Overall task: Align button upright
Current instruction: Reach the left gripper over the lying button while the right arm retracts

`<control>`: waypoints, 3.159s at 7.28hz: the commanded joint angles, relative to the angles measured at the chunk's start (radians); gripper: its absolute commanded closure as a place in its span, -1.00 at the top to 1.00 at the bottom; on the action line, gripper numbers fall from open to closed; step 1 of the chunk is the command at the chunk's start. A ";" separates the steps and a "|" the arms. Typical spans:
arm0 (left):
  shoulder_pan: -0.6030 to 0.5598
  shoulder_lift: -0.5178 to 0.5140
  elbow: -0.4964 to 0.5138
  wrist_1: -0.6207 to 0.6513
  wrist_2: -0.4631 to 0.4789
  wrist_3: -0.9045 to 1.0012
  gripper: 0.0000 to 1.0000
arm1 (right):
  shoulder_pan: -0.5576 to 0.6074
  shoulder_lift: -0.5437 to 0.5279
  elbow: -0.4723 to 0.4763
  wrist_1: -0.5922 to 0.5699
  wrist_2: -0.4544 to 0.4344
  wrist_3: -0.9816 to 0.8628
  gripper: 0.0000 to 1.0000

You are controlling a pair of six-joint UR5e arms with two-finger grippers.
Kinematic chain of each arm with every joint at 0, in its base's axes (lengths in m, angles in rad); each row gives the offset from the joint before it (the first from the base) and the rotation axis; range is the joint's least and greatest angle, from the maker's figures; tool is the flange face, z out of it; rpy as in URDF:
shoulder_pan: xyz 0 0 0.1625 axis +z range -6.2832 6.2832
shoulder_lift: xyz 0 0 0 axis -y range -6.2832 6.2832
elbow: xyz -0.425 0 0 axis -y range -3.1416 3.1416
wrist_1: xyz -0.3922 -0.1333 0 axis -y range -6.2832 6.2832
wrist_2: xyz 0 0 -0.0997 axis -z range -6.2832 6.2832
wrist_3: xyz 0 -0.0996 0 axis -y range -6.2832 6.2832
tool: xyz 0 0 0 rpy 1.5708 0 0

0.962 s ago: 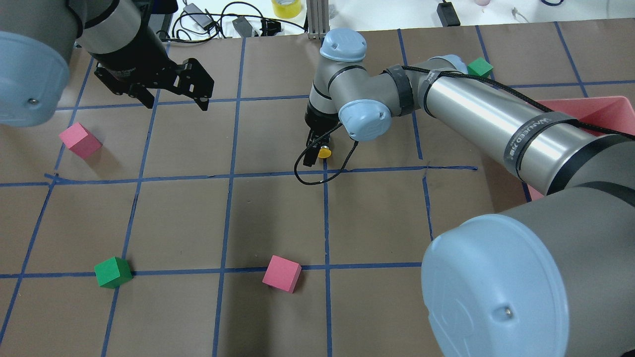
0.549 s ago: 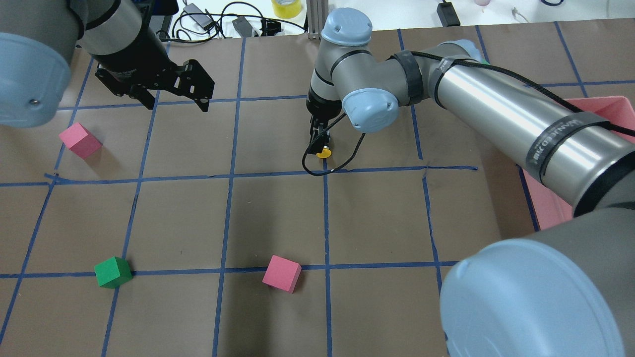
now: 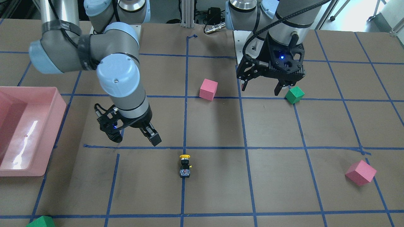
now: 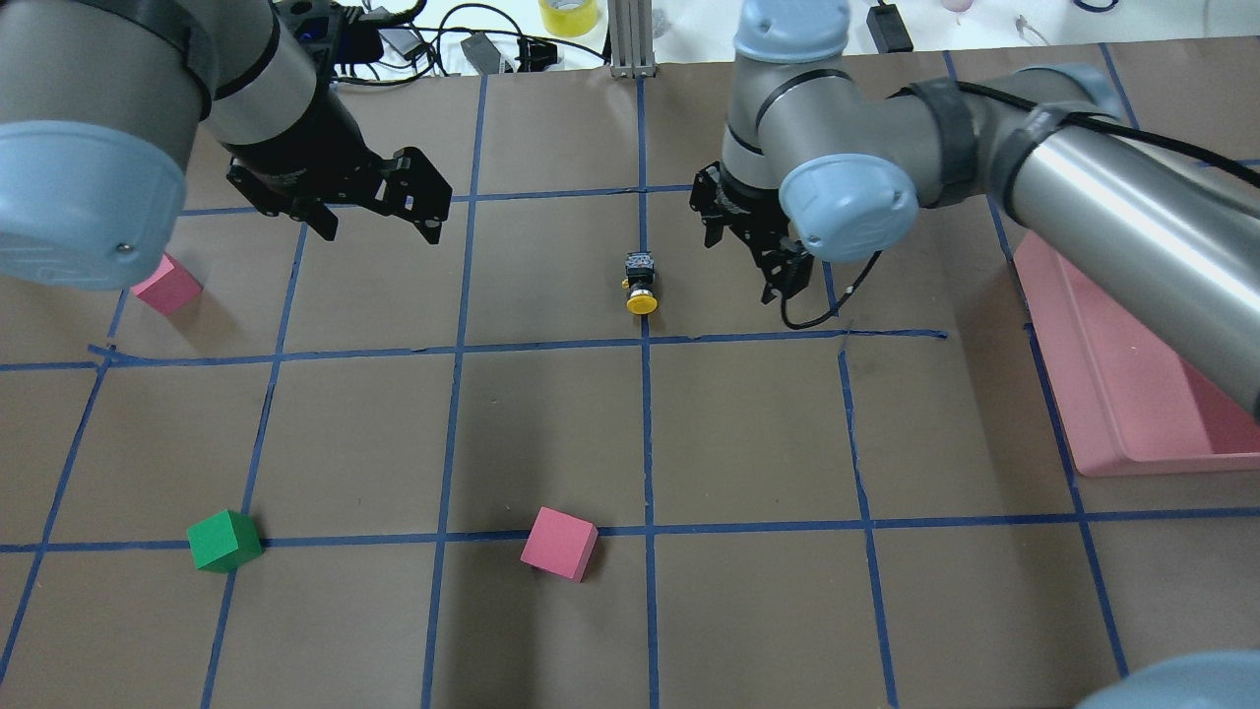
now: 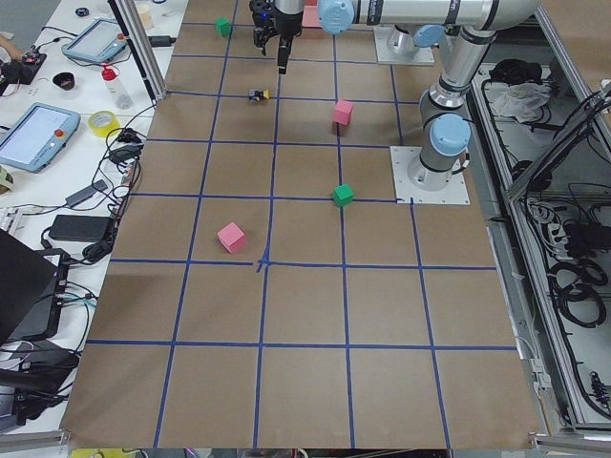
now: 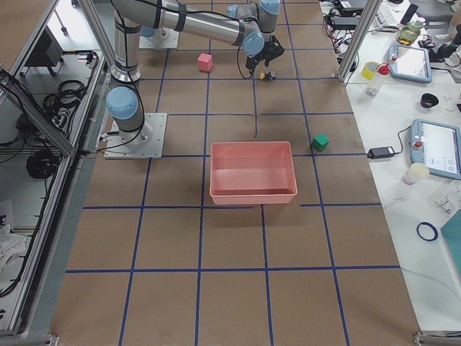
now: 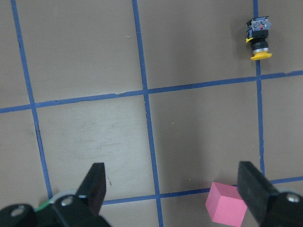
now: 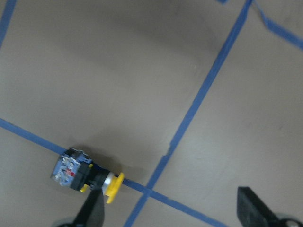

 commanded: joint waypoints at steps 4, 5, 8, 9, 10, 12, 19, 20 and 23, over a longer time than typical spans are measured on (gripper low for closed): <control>-0.218 -0.106 -0.338 0.764 0.048 -0.225 0.95 | -0.228 -0.125 -0.017 0.101 -0.116 -0.840 1.00; -0.233 -0.153 -0.352 0.839 0.048 -0.248 0.95 | -0.230 -0.126 -0.034 0.107 -0.108 -0.841 1.00; -0.252 -0.313 -0.347 0.997 0.048 -0.250 0.82 | -0.234 -0.164 -0.040 0.110 -0.071 -1.030 1.00; -0.252 -0.366 -0.326 1.003 0.048 -0.239 0.76 | -0.236 -0.177 -0.034 0.112 -0.091 -1.126 1.00; -0.252 -0.378 -0.296 1.001 0.042 -0.259 0.90 | -0.234 -0.184 -0.036 0.110 -0.096 -1.133 1.00; -0.252 -0.388 -0.295 1.004 0.040 -0.338 0.94 | -0.233 -0.212 -0.042 0.214 -0.087 -1.133 1.00; -0.391 -0.661 -0.301 1.469 0.246 -0.332 1.00 | -0.205 -0.250 -0.042 0.383 -0.097 -1.119 1.00; -0.391 -0.677 -0.286 1.489 0.246 -0.328 1.00 | -0.185 -0.263 -0.042 0.382 -0.091 -1.117 1.00; -0.393 -0.723 -0.229 1.490 0.244 -0.284 1.00 | -0.167 -0.269 -0.044 0.382 -0.062 -1.117 1.00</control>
